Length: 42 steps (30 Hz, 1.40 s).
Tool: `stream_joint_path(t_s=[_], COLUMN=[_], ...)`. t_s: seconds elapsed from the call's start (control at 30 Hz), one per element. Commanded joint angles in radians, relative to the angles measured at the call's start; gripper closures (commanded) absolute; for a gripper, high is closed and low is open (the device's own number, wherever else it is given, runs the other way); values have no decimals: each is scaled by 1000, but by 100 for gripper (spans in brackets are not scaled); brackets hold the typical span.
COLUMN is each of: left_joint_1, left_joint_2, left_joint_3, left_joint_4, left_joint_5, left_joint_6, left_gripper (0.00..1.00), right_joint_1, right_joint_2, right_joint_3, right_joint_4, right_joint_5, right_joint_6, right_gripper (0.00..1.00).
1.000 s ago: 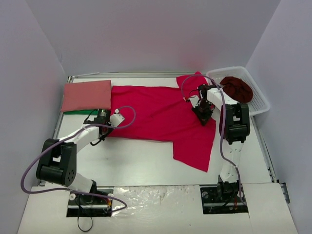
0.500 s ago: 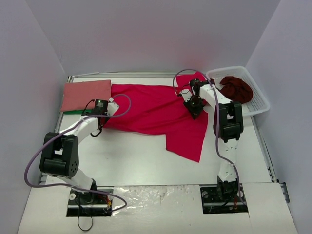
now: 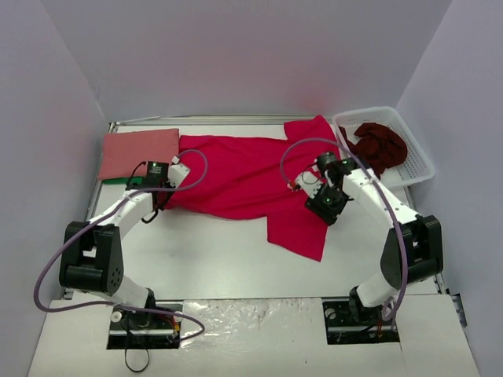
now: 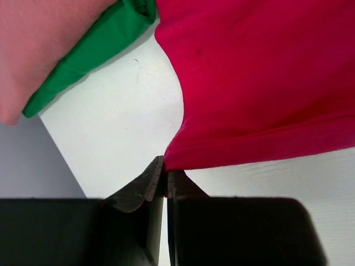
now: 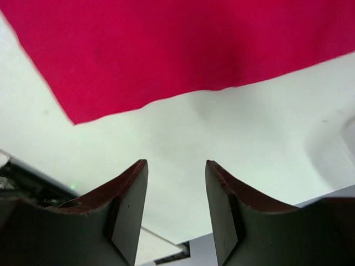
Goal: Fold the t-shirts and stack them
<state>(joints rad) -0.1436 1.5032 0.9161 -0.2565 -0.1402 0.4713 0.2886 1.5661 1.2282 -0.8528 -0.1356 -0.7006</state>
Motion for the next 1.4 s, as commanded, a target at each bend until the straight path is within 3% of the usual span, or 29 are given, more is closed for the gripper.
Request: stream_joint_path(t_s=[0.0,0.2,0.5,1.37], left_joint_1=[35,36,36,38], left_joint_2=[-50,-52,-26,-55], left_joint_3=[-11,-3,9,-22], left_joint_4=[8,-24,-41,-35], left_joint_5=[86,94,76,120], left_joint_6=[-40,-40,-30,-28], left_gripper=[98,98,98,98], right_joint_1=[72,188,299,360], right_joint_2=[-58,-94,6,262], right_joint_3=[-100,-185,-226,-234], right_joint_4=[-71,-101,-100,6], right_joint_5=[62,57,50,-7], right_joint_6=[-43,-37,-30,39], right_gripper=[58,57,54,51])
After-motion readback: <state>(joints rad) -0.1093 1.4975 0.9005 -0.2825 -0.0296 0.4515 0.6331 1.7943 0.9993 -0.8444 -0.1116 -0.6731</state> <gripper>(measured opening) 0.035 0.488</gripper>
